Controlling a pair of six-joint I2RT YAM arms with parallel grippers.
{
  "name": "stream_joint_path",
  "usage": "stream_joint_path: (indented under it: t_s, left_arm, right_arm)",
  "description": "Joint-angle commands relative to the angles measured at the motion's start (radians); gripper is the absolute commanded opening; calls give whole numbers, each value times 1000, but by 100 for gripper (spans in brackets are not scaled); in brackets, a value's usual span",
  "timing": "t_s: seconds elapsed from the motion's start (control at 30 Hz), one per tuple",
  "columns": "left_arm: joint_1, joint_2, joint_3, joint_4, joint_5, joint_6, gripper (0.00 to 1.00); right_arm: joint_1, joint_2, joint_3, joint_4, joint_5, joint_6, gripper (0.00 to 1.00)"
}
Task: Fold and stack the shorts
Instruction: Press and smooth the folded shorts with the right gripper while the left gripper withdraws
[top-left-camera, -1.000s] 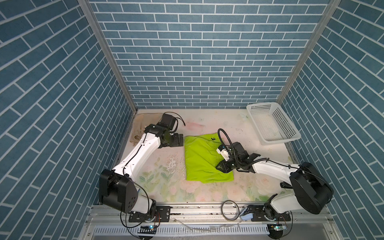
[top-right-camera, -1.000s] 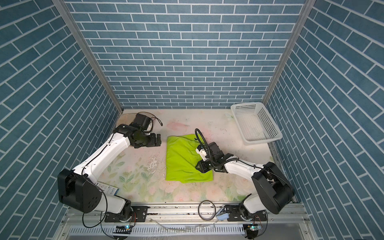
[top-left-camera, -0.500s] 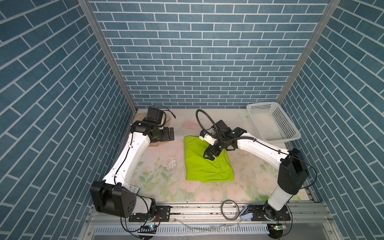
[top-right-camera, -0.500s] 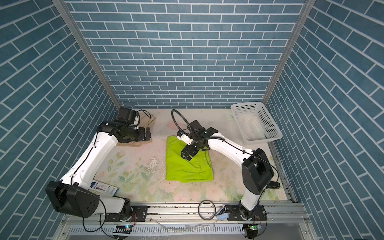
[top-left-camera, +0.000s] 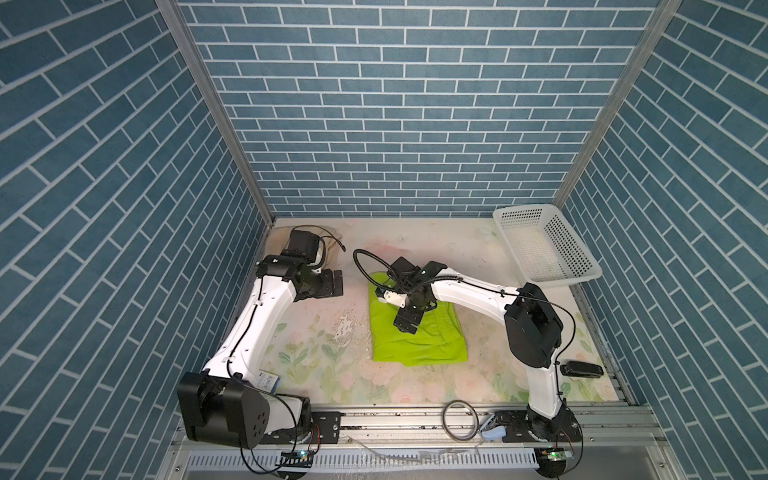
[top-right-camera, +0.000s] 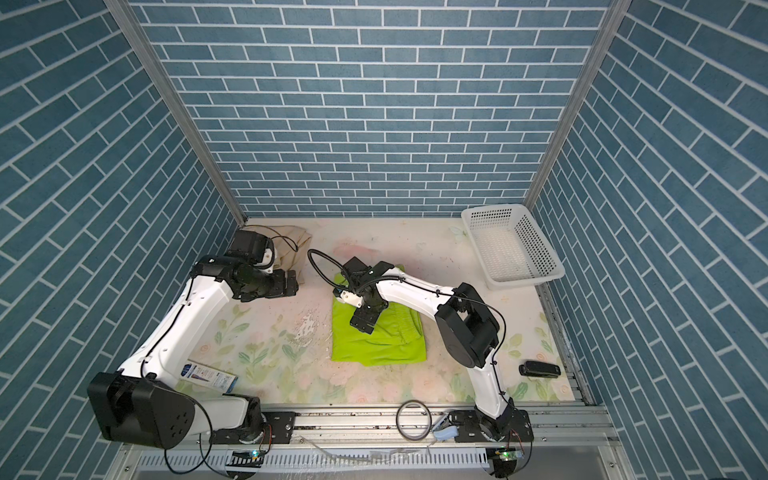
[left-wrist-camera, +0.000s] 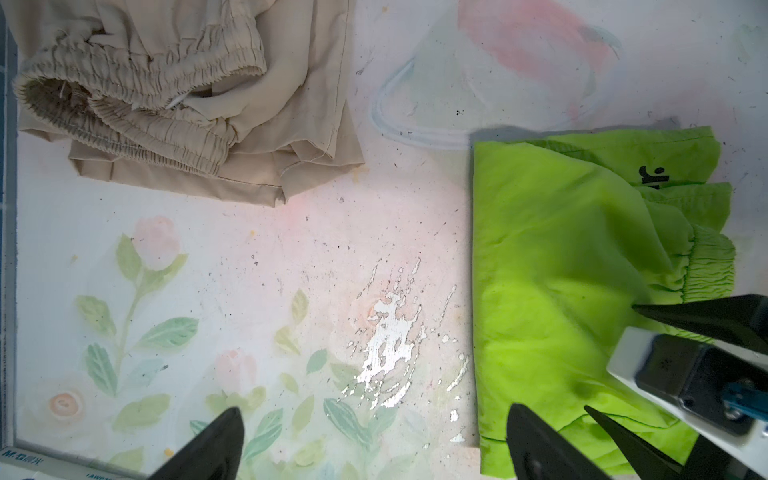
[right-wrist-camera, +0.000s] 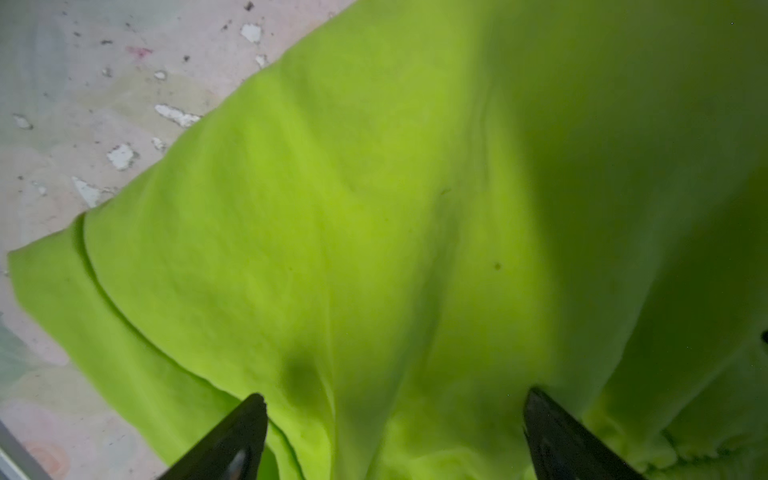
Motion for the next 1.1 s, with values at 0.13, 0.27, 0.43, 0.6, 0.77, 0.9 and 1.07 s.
stream_joint_path:
  t_s: [0.13, 0.27, 0.43, 0.6, 0.77, 0.9, 1.07]
  left_arm:
    - [27, 4, -4, -13, -2, 38, 100]
    - [31, 11, 18, -29, -1, 51, 100]
    - [36, 14, 21, -39, 4, 49, 100]
    - [44, 13, 18, -44, 5, 47, 100]
    - [50, 11, 20, -41, 10, 35, 100]
    - [50, 26, 21, -36, 20, 21, 100]
    - [52, 34, 6, -15, 28, 6, 100]
  right_arm:
    - [-1, 103, 99, -77, 38, -111, 96]
    - [-2, 139, 115, -82, -10, -126, 95]
    - [-30, 209, 149, -95, -80, -111, 89]
    - [-106, 260, 199, -66, -120, 24, 82]
    - [-184, 268, 189, 11, -16, 177, 79]
    - [-267, 259, 167, 70, 64, 336, 78]
    - [-398, 213, 116, 170, 41, 505, 76]
